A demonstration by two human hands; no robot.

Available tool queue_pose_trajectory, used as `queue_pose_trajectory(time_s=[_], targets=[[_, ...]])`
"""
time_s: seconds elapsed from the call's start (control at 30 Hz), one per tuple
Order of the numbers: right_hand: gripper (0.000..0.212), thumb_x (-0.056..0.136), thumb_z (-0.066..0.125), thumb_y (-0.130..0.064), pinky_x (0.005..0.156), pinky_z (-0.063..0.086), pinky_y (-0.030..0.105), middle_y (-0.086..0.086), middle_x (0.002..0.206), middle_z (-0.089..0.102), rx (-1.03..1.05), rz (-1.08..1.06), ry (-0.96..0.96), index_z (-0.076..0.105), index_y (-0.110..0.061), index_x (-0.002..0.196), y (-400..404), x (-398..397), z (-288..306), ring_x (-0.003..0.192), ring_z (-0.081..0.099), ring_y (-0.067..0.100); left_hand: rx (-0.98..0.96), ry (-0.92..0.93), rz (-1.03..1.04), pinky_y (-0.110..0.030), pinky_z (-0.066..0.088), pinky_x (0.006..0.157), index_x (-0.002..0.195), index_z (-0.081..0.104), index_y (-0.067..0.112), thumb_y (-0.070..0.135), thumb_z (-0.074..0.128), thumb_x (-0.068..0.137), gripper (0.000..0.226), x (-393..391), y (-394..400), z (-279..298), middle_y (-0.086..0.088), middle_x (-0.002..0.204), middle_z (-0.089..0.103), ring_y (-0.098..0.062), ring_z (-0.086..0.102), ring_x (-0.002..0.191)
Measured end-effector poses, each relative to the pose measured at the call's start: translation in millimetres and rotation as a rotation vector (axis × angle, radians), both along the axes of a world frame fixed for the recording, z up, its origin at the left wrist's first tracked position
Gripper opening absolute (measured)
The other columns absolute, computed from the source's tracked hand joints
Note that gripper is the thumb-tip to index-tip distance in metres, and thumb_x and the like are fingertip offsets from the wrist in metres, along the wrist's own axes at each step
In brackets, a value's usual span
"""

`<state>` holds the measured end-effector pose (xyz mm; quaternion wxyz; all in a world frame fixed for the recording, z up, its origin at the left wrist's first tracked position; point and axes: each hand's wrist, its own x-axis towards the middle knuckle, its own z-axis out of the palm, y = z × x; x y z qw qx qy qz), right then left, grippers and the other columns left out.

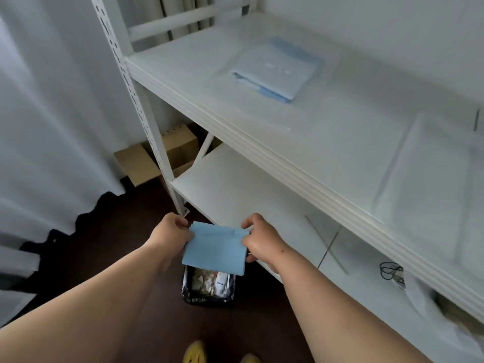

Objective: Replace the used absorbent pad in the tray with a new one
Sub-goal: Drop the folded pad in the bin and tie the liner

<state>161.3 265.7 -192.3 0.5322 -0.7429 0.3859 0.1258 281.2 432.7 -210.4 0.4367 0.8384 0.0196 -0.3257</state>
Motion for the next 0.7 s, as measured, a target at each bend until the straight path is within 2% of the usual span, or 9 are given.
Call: queue_pose_trajectory(time_s=[0.07, 0.17, 0.27, 0.33, 0.37, 0.43, 0.6, 0.7], targets=[[0.03, 0.085, 0.04, 0.0, 0.065, 0.058, 0.034, 0.008, 0.107, 0.05, -0.033, 0.015, 0.015, 0.044, -0.019, 0.107, 1.7, 1.5, -24.3, 0.09, 0.057, 0.026, 0.021, -0.006, 0.046, -0.028, 0.045, 0.052, 0.093, 0.051, 0.017, 0.007, 0.061, 0.083, 0.017, -2.0, 2.4, -26.5, -0.012, 0.088, 0.059, -0.023, 0.053, 0.066], [0.028, 0.08, 0.037, -0.001, 0.082, 0.057, 0.049, 0.005, 0.096, 0.052, -0.077, 0.04, 0.048, 0.044, -0.022, 0.096, 4.0, 4.0, -64.1, 0.092, 0.059, 0.028, 0.049, -0.004, 0.03, -0.035, 0.048, 0.058, 0.085, 0.052, 0.013, 0.003, 0.057, 0.082, 0.012, -7.5, 3.8, -66.4, -0.009, 0.079, 0.057, -0.025, 0.052, 0.065], [0.029, 0.074, 0.033, -0.001, 0.082, 0.056, 0.051, 0.002, 0.089, 0.054, -0.087, 0.047, 0.078, 0.045, -0.024, 0.086, 7.2, 9.5, -112.9, 0.084, 0.057, 0.026, 0.069, 0.027, -0.025, -0.043, 0.055, 0.068, 0.075, 0.062, 0.017, -0.002, 0.052, 0.08, 0.022, -4.0, 5.5, -109.6, -0.008, 0.079, 0.063, -0.026, 0.056, 0.066], [0.029, 0.074, 0.031, -0.001, 0.077, 0.056, 0.046, 0.0, 0.086, 0.053, -0.103, 0.037, 0.095, 0.045, -0.024, 0.084, 10.5, 15.0, -150.1, 0.076, 0.052, 0.022, 0.078, 0.058, -0.055, -0.046, 0.056, 0.078, 0.076, 0.066, 0.018, -0.003, 0.049, 0.081, 0.027, 2.7, 6.0, -143.4, -0.005, 0.085, 0.065, -0.029, 0.06, 0.075], [0.029, 0.075, 0.031, 0.0, 0.069, 0.053, 0.042, -0.001, 0.084, 0.052, -0.11, 0.026, 0.105, 0.045, -0.023, 0.084, 12.8, 17.7, -169.4, 0.072, 0.049, 0.02, 0.083, 0.075, -0.065, -0.047, 0.056, 0.08, 0.078, 0.067, 0.017, -0.003, 0.048, 0.082, 0.028, 5.7, 7.2, -161.7, -0.004, 0.087, 0.065, -0.03, 0.062, 0.08], [0.028, 0.078, 0.028, 0.001, 0.055, 0.04, 0.031, -0.001, 0.082, 0.049, -0.121, -0.005, 0.126, 0.043, -0.021, 0.087, 18.5, 22.3, -210.5, 0.066, 0.043, 0.016, 0.083, 0.099, -0.085, -0.047, 0.057, 0.083, 0.081, 0.068, 0.016, -0.001, 0.05, 0.084, 0.025, 11.2, 9.5, -199.9, -0.003, 0.089, 0.067, -0.032, 0.065, 0.088], [0.027, 0.084, 0.029, 0.0, 0.049, 0.033, 0.024, 0.0, 0.084, 0.046, -0.102, -0.06, 0.169, 0.039, -0.018, 0.101, 37.4, 24.8, -313.2, 0.063, 0.042, 0.013, 0.109, 0.176, -0.143, -0.045, 0.057, 0.083, 0.082, 0.07, 0.018, 0.019, 0.061, 0.086, 0.01, 18.1, 23.1, -304.4, -0.01, 0.094, 0.071, -0.026, 0.067, 0.085], [0.027, 0.085, 0.031, 0.001, 0.048, 0.032, 0.025, -0.001, 0.082, 0.045, -0.083, -0.073, 0.181, 0.037, -0.018, 0.103, 40.8, 27.7, -371.1, 0.062, 0.043, 0.013, 0.139, 0.225, -0.17, -0.046, 0.055, 0.084, 0.086, 0.067, 0.004, 0.031, 0.061, 0.084, 0.028, 20.4, 25.1, -361.0, -0.018, 0.093, 0.07, -0.025, 0.063, 0.081]])
